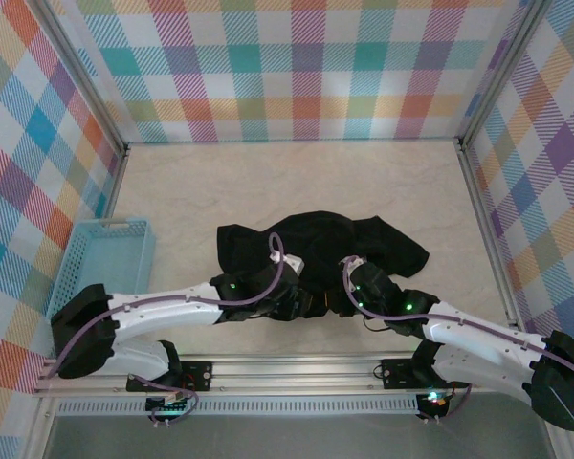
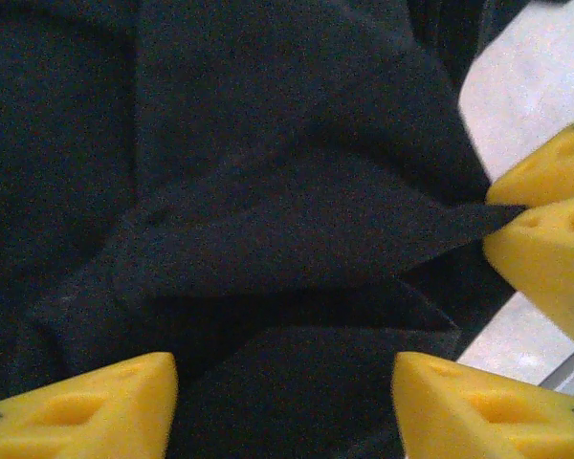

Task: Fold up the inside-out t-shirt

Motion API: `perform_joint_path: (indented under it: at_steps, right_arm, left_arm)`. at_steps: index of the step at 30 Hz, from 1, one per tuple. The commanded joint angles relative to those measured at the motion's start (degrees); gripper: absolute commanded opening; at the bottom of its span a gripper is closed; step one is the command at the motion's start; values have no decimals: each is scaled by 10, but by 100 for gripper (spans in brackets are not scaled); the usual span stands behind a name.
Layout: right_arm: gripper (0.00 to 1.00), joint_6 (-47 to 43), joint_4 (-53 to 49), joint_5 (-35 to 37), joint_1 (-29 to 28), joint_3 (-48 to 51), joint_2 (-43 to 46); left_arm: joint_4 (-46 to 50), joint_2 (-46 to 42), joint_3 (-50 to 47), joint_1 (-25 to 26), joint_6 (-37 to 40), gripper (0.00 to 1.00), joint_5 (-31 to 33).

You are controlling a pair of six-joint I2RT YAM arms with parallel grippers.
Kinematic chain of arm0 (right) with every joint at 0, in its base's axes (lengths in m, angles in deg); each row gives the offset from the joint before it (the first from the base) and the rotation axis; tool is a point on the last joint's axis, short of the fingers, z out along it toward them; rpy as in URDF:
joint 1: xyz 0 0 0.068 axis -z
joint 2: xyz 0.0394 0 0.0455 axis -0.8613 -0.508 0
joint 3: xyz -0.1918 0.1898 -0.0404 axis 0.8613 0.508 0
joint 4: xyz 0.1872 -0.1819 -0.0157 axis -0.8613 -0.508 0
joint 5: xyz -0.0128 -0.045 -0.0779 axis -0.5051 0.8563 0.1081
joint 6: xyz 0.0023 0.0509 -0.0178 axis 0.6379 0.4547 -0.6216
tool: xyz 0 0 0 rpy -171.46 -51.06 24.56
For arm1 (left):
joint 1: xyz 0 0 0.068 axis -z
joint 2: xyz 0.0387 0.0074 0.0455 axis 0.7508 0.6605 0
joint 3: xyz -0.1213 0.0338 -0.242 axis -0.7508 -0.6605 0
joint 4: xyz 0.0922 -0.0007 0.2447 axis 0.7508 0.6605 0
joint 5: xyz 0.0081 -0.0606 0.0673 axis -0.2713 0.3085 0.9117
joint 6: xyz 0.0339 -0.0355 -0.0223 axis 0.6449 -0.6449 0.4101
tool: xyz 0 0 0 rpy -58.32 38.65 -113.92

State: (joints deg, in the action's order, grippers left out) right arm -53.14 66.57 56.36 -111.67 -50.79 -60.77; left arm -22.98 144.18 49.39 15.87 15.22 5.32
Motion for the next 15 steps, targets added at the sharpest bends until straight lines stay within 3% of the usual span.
perform_joint_path:
  at_steps: [1,5,9,15]
  right_arm:
    - [38,-16,-17,4,-5,-39,-11]
    - [47,-25,-1,-15,-5,-66,-71]
    - [43,-26,-6,-3,-6,-96,-131]
    - [9,-15,-24,27,-5,-114,-111]
  left_arm:
    - [-6,1,0,12,1,53,9]
    - [-28,-8,-30,18,-11,42,5]
    - [-34,-8,-47,22,-20,31,13]
    - [-34,-34,-87,23,-33,29,34]
